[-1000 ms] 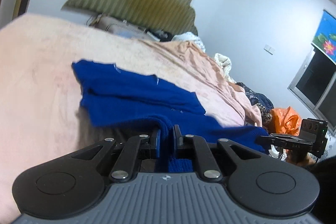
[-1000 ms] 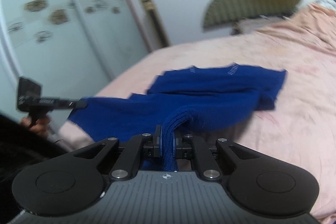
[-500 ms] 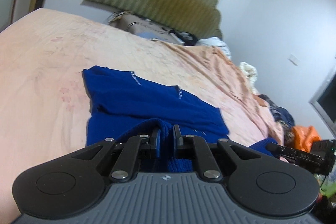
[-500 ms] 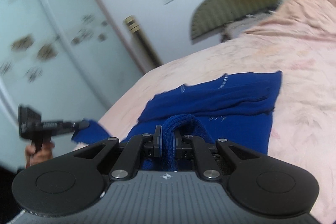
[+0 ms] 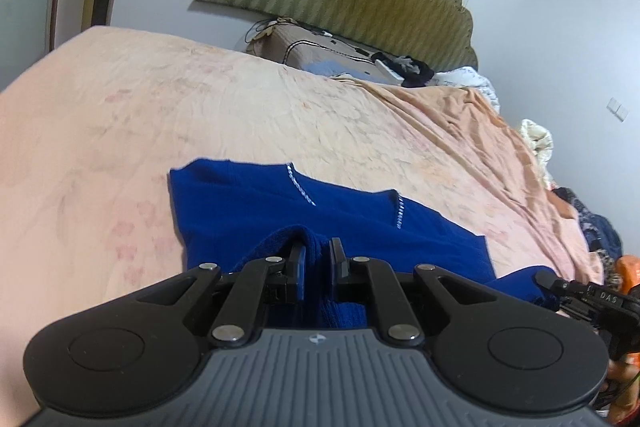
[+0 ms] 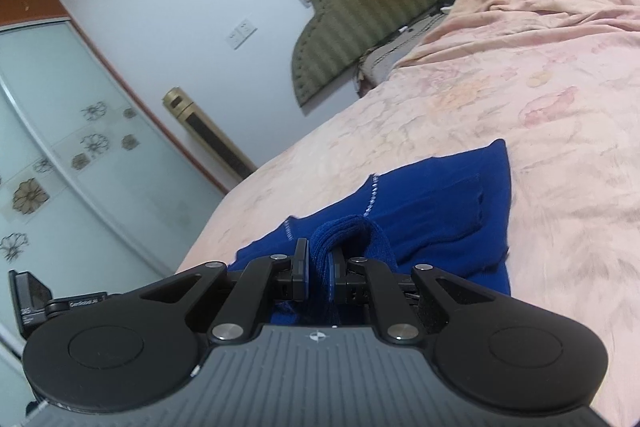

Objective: Fold small clothes
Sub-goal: 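Lift the held hem with both grippers and fold it toward the collar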

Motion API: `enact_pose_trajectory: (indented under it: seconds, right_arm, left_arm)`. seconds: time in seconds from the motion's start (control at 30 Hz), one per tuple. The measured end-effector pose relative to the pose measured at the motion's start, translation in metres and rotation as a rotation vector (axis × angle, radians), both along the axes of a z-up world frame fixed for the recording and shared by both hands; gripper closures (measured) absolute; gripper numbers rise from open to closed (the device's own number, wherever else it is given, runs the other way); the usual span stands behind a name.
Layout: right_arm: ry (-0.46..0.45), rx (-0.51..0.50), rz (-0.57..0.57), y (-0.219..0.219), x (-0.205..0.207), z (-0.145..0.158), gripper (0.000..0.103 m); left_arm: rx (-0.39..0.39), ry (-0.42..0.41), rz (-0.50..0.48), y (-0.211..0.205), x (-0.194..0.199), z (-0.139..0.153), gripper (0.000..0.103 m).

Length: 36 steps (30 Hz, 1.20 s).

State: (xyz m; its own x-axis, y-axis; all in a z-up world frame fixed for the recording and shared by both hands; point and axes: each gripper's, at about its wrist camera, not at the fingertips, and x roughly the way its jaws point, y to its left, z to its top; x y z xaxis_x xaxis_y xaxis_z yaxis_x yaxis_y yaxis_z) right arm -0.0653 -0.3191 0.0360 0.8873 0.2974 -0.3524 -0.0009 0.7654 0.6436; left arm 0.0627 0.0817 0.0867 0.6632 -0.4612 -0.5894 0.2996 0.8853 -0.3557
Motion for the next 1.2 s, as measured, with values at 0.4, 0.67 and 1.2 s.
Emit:
enact_pose_trajectory:
  seconds: [0.4, 0.67, 1.2]
  right_arm:
    - [0.05, 0.049, -0.077, -0.019, 0.077, -0.014, 0.09]
    - [0.135, 0.108, -0.1, -0.03, 0.127, -0.044, 0.09]
    - [0.206, 0.122, -0.105, -0.036, 0.156, -0.067, 0.09]
  left_arm:
    - [0.112, 0.058, 0.041, -0.033, 0.086, -0.019, 0.092]
    - [0.141, 0.186, 0.066, -0.04, 0.135, -0.055, 0.092]
    - [0.174, 0.252, 0.079, -0.046, 0.162, -0.071, 0.09]
